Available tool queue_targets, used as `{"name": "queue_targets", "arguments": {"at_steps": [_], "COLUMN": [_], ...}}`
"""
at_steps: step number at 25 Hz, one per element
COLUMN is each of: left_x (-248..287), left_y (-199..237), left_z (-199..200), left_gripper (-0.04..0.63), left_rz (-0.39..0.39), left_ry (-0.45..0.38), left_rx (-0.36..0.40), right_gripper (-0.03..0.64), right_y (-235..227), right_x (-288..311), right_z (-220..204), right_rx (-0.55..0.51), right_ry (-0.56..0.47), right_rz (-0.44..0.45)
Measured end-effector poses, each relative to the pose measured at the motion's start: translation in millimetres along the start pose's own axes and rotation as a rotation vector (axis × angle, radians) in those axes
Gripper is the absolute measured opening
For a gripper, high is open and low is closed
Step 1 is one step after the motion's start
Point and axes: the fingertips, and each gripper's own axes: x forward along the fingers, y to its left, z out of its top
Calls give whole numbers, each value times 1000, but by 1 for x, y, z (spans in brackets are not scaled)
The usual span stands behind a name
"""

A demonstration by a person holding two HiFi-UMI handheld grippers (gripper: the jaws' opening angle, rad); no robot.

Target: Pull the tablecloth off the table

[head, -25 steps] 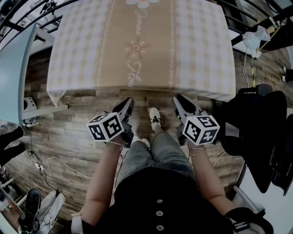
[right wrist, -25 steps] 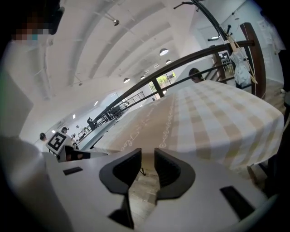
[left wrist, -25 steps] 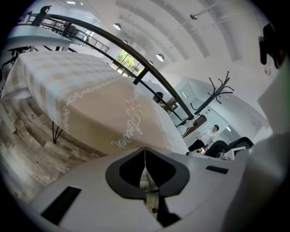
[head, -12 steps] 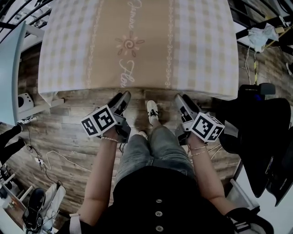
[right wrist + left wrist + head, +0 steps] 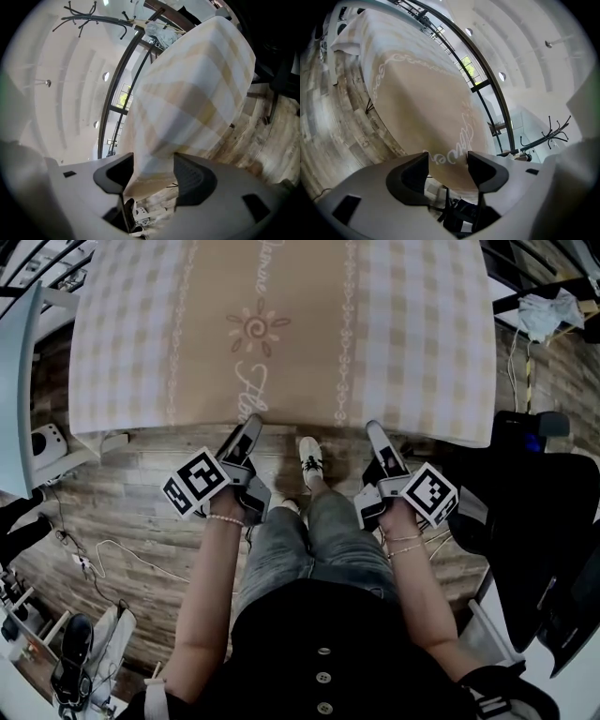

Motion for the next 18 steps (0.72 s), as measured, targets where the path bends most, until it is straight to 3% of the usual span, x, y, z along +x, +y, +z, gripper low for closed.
{"name": "queue_targets", "arguments": {"at_steps": [9,18], "left_x": [5,6], "left_y": [-2,-5], "left_z": [3,5], "left_gripper": [252,236], "left_rz": [-20,-46], "left_ry": [-3,-6], "left_rx": [-2,18], "right_gripper": [245,232], "right_y": [-7,-7], "right_x": [12,14], "right_z": [8,7], "right_rx": [20,22], "right_ry": [3,34], "right_rz": [-40,-14]}}
